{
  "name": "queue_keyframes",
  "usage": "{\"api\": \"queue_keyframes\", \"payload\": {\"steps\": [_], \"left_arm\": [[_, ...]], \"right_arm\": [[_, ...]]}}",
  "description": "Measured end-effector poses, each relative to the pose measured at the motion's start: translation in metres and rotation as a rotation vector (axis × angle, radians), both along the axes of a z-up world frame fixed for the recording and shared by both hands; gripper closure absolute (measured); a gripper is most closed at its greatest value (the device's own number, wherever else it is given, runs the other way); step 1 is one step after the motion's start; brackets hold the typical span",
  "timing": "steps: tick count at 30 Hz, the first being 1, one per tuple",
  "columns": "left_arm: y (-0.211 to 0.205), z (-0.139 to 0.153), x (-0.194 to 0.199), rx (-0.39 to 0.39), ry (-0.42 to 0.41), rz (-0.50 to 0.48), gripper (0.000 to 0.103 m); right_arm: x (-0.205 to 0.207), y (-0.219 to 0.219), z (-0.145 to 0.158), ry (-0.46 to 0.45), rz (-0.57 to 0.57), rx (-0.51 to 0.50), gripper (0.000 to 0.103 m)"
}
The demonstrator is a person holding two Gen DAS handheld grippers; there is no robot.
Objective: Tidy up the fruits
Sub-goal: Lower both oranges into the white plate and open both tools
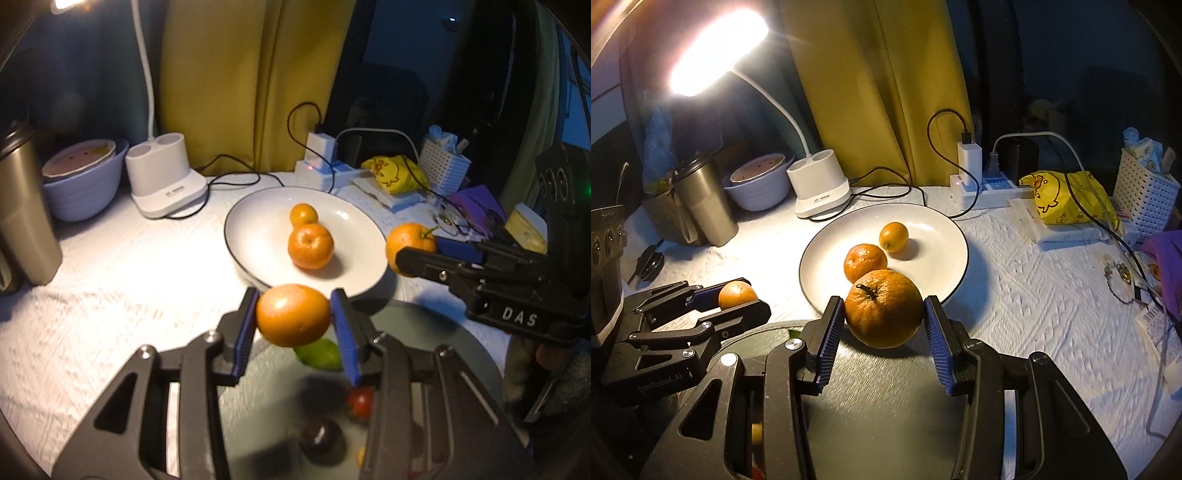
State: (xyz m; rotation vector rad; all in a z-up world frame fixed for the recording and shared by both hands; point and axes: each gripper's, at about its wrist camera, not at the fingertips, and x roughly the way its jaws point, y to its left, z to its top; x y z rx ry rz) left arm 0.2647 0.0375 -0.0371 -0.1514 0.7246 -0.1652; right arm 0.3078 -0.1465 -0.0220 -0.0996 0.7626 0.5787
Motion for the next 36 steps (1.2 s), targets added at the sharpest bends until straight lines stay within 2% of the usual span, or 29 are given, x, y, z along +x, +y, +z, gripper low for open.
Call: {"api": "queue_keyframes", "payload": {"steps": [13,22,36], "left_arm": [[0.007,-0.008,0.058,0.011,0.024,0.003,0.062],[0.013,-0.016,0.093,0.009,0.027,0.021,0.062],[0.017,-0.032,0.120,-0.021,0.054,0.028,0.062]], "right_arm": [[0.047,0.011,-0.012,0.013,-0.003,-0.010,0.056],[0.074,0.012,-0.032,0.050,-0.025,-0.020,0.056],[0.105,0.016,-0.042,0.056,-0.064,-0.013,0.056]]}}
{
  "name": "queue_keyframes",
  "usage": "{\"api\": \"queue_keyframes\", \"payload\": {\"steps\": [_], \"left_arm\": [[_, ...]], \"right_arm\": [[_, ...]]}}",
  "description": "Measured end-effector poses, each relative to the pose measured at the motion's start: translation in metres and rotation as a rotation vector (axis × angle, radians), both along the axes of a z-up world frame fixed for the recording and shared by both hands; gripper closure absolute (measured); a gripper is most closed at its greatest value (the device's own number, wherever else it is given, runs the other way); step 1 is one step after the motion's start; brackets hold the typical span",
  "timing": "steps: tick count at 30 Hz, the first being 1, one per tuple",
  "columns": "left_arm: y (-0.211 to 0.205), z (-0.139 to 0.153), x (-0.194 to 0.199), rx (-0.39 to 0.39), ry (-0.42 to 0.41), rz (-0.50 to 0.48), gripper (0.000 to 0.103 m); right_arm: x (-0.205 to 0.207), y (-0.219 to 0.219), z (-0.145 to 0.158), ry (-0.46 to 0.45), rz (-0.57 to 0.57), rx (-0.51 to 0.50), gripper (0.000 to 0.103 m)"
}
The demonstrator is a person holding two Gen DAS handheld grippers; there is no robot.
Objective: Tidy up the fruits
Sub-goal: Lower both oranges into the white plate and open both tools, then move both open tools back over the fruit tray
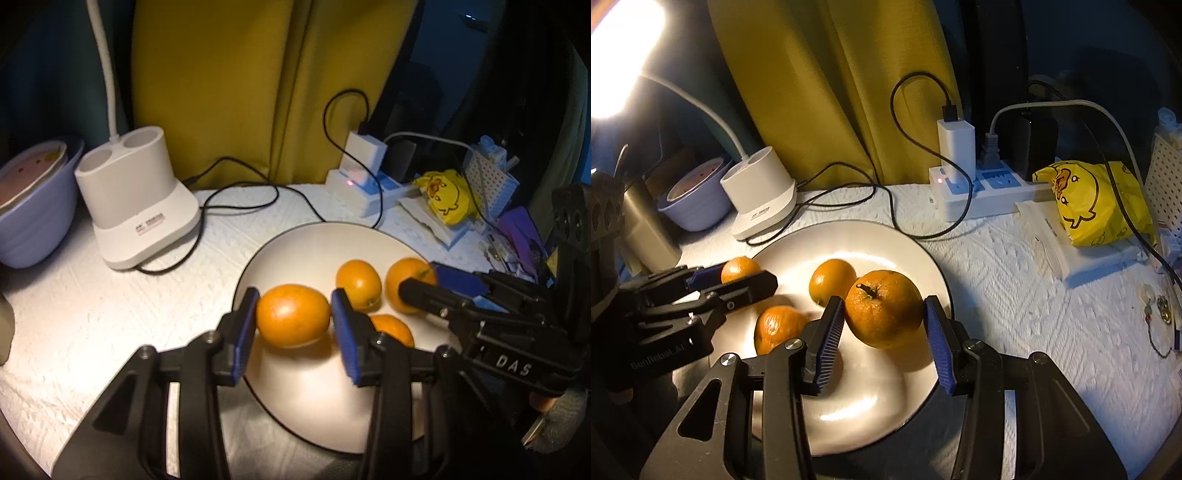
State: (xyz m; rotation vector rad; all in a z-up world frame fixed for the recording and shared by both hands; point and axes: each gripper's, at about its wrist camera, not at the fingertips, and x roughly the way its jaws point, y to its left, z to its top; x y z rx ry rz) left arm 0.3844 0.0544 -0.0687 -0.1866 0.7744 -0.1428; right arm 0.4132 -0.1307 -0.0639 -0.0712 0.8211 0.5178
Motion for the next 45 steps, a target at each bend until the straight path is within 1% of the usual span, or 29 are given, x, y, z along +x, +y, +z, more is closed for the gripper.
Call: {"api": "queue_keyframes", "payload": {"steps": [4,6,14,19,34,40,45], "left_arm": [[0.003,0.000,-0.001,-0.011,-0.005,0.008,0.060],[0.004,0.003,-0.003,-0.014,-0.017,0.015,0.059],[0.006,0.027,-0.018,-0.016,-0.071,0.021,0.053],[0.004,0.042,-0.034,-0.011,-0.106,0.029,0.053],[0.001,0.071,-0.097,-0.014,-0.163,0.049,0.052],[-0.003,0.076,-0.124,-0.019,-0.174,0.049,0.052],[-0.007,0.078,-0.145,-0.022,-0.176,0.046,0.052]], "right_arm": [[0.002,-0.002,0.004,-0.033,-0.021,0.000,0.056],[0.001,-0.004,0.005,-0.034,-0.026,0.003,0.055],[-0.013,-0.006,0.017,-0.056,-0.022,0.000,0.055],[-0.023,-0.007,0.027,-0.074,-0.021,0.004,0.055],[-0.081,-0.012,0.062,-0.129,-0.019,0.029,0.055],[-0.107,-0.015,0.072,-0.146,-0.020,0.035,0.055],[-0.129,-0.021,0.075,-0.149,-0.019,0.038,0.055]]}}
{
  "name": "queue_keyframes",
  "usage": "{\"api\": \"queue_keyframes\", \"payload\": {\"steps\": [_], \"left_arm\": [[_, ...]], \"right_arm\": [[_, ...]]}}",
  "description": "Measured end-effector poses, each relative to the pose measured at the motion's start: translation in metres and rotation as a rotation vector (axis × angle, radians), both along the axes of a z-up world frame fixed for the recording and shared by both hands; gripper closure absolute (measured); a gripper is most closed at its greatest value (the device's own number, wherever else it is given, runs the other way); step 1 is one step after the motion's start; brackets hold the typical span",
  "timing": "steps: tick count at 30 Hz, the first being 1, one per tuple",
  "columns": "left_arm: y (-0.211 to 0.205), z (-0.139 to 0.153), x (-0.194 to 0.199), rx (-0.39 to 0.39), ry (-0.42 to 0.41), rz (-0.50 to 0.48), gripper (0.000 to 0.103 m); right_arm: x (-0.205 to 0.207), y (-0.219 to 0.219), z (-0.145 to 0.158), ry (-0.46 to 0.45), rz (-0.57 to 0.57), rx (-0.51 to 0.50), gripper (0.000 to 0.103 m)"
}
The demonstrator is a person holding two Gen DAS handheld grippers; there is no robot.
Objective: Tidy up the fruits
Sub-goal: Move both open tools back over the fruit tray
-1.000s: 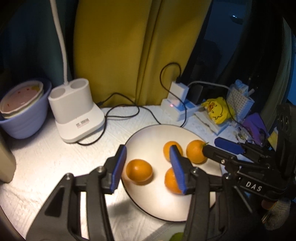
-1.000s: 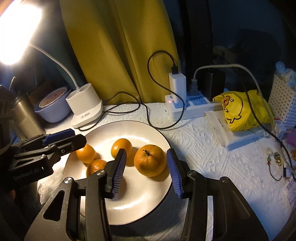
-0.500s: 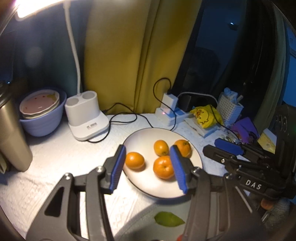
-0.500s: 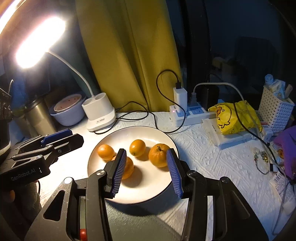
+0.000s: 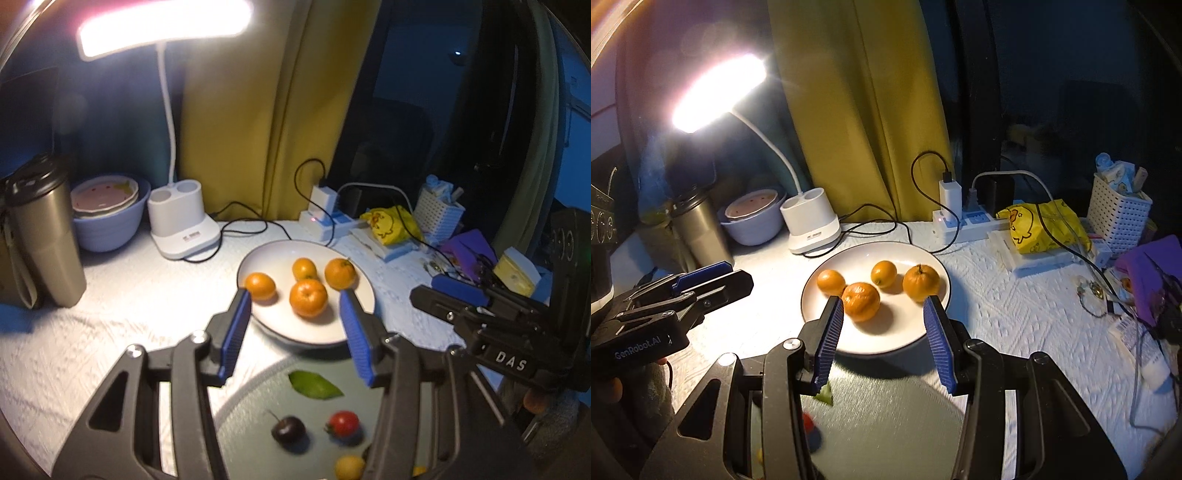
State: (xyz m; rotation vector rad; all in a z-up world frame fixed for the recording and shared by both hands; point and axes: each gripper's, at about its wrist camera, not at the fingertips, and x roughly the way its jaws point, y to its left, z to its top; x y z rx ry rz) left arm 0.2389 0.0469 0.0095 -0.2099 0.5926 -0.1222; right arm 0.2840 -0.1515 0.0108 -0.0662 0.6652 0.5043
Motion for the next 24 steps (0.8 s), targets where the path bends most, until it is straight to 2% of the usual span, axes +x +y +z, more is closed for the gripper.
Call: {"api": "queue_keyframes", "payload": {"steps": [24], "left_arm": [[-0.033,-0.024,-0.073,-0.007,0.059,-0.031,0.052]], "right_arm": [[-0.079,-0.018,-0.025,0.065,0.033,-0.002,0.055]]}}
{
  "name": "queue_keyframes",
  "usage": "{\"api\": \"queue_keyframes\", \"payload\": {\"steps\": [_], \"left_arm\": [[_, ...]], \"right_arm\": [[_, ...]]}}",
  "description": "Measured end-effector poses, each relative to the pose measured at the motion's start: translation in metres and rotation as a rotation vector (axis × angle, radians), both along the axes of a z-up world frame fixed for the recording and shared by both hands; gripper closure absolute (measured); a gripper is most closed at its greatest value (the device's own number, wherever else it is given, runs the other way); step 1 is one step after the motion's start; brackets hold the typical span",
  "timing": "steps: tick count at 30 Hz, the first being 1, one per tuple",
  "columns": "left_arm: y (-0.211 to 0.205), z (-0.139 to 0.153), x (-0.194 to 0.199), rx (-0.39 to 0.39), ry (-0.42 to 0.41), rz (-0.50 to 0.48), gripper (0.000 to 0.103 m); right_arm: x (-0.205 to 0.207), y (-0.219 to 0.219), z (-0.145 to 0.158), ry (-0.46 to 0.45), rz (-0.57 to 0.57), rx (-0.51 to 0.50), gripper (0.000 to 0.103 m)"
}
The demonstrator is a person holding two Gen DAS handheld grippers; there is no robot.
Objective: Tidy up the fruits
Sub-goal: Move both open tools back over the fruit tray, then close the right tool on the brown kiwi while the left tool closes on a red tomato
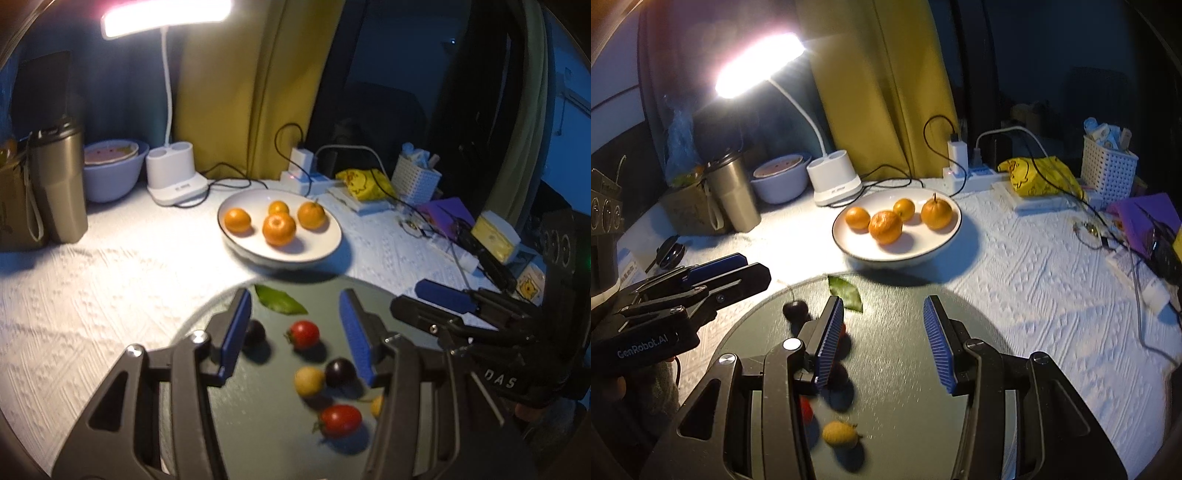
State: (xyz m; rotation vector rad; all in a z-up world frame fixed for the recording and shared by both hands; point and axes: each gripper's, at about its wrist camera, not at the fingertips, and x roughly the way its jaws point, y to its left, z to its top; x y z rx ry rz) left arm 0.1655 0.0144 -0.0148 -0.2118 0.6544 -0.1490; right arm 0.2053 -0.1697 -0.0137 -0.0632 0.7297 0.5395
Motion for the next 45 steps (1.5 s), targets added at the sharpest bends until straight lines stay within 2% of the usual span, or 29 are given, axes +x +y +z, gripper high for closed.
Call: {"api": "queue_keyframes", "payload": {"steps": [20,33,35,37,45], "left_arm": [[-0.022,-0.043,-0.040,0.013,0.112,-0.005,0.052],[-0.029,-0.047,-0.042,0.023,0.134,-0.011,0.052],[-0.031,-0.048,-0.041,0.025,0.139,-0.015,0.052],[-0.033,-0.049,-0.041,0.028,0.141,-0.020,0.052],[-0.041,-0.052,-0.036,0.039,0.158,-0.038,0.052]], "right_arm": [[-0.051,-0.004,-0.042,0.125,0.075,-0.005,0.055],[-0.053,-0.002,-0.059,0.171,0.113,-0.038,0.056],[-0.053,-0.003,-0.058,0.175,0.125,-0.029,0.062],[-0.053,-0.003,-0.059,0.176,0.125,-0.027,0.075],[-0.051,-0.011,-0.054,0.153,0.117,-0.024,0.076]]}}
